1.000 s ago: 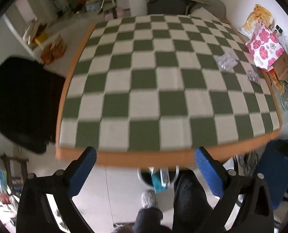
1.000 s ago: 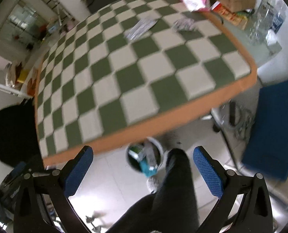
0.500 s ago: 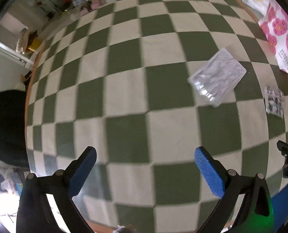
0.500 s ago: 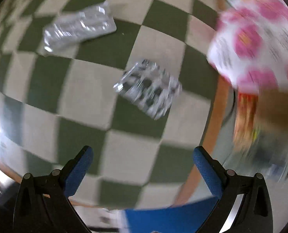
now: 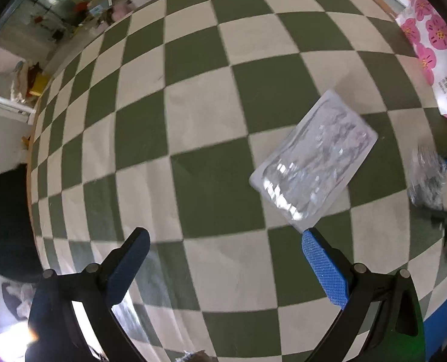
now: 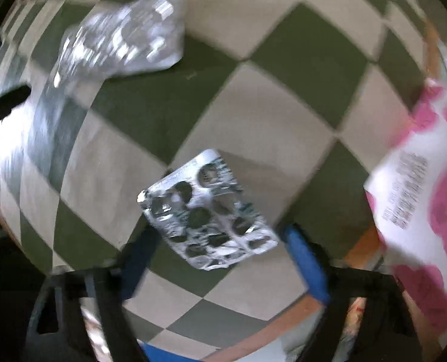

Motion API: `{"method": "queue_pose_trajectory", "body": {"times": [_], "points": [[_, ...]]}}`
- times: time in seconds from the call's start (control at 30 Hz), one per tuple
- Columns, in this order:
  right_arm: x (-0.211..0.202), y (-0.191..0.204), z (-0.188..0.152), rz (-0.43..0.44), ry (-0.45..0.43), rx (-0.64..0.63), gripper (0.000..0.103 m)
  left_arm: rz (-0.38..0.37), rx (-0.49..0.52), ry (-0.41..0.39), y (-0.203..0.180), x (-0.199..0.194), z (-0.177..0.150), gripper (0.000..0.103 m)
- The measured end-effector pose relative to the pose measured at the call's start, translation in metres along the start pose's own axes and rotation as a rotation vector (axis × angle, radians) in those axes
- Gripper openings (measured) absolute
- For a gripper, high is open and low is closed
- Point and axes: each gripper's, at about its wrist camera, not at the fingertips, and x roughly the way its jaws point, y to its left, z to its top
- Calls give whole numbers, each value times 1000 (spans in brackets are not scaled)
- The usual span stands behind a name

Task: Collect trash
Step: 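Grasp a pill blister pack with the right tool while the left tool grasps the foil pack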

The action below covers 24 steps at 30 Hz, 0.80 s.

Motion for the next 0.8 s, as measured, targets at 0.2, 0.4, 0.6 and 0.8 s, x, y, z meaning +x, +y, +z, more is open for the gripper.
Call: {"method": "queue_pose_trajectory", "body": {"times": [0.2, 0.4, 0.6, 0.8], "points": [[-2, -58, -36, 173, -54, 507, 61, -80, 155, -10, -27, -2, 31, 103], [8, -77, -78, 322, -88, 860, 79, -92, 364, 54, -66, 17, 52, 102], [0, -90, -78, 282, -165, 891, 89, -138, 470, 88, -89, 23, 55, 87], [-1, -71, -68, 175, -184, 835, 87, -214, 305, 114, -86, 20, 42, 66]]}}
